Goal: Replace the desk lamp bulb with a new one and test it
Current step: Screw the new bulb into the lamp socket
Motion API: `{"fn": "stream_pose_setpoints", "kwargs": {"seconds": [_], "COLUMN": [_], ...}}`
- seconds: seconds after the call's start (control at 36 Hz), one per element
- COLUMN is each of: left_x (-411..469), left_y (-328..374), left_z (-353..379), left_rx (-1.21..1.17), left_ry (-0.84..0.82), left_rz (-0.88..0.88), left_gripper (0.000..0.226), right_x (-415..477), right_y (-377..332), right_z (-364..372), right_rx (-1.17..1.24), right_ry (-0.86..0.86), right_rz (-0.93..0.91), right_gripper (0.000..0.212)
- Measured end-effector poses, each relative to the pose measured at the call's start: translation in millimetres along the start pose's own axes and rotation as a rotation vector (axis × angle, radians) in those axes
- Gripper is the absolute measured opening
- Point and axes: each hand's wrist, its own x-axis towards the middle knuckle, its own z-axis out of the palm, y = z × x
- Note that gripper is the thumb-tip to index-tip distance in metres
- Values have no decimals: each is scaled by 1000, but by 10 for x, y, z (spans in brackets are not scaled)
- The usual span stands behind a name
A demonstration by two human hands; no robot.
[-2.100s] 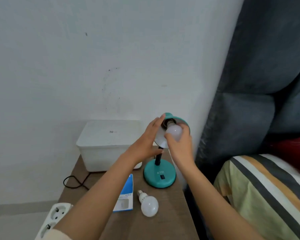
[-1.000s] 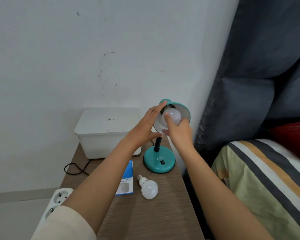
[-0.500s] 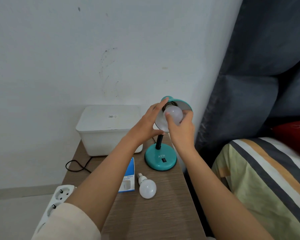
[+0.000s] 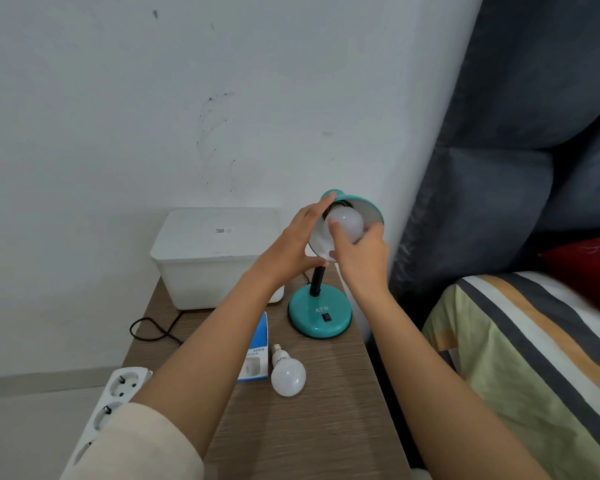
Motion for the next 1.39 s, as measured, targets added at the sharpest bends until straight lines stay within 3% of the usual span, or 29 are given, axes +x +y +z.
{"fn": "stream_pose_setpoints", "kwargs": {"seconds": [0.06,0.19,0.28,0.47,0.56,0.67,0.78,0.92,1.03,1.11,1.25,1.39], "left_x": [-6,-4,-7,-8,-12,-6,-10,-3,-16,-17,-11,-8], "left_y": [3,6,8,2,7,22,27,23,26,35,20,46], "left_z": [-2,3,-4,3,-12,-1,-8,-6,-22,-19,-15,-6], "left_rx": [-6,-26,-26,-38,-43,-32,-31,-34,-28,-13,-23,-36], "left_ry": [-6,-1,4,6,-5,-12,-12,-3,-5,-7,-17,-6], "left_rz": [-4,-6,-5,-9,-25,-19,-18,-8,-11,-6,-16,-22], "left_gripper": [103,102,102,101,105,103,103,101,102,100,102,101], "right_x": [20,-10,-3,42,43,18,88,61,74,60,125,129], "right_y": [-14,-38,-52,-68,-112,-96,-140,-115,-126,-107,-89,-49], "right_z": [-15,-46,-53,-80,-94,-85,-85,-50,-56,-27,-60,-27], "right_rx": [2,-173,-209,-342,-287,-289,-150,-158,-114,-184,-53,-54], "right_ry": [19,69,85,27,40,38,43,20,26,15,15,15], "right_rz": [-23,-296,-342,-296,-185,-226,-72,-140,-85,-183,-24,-82], "right_gripper": [60,48,42,55,61,59,58,62,64,66,69,66]}}
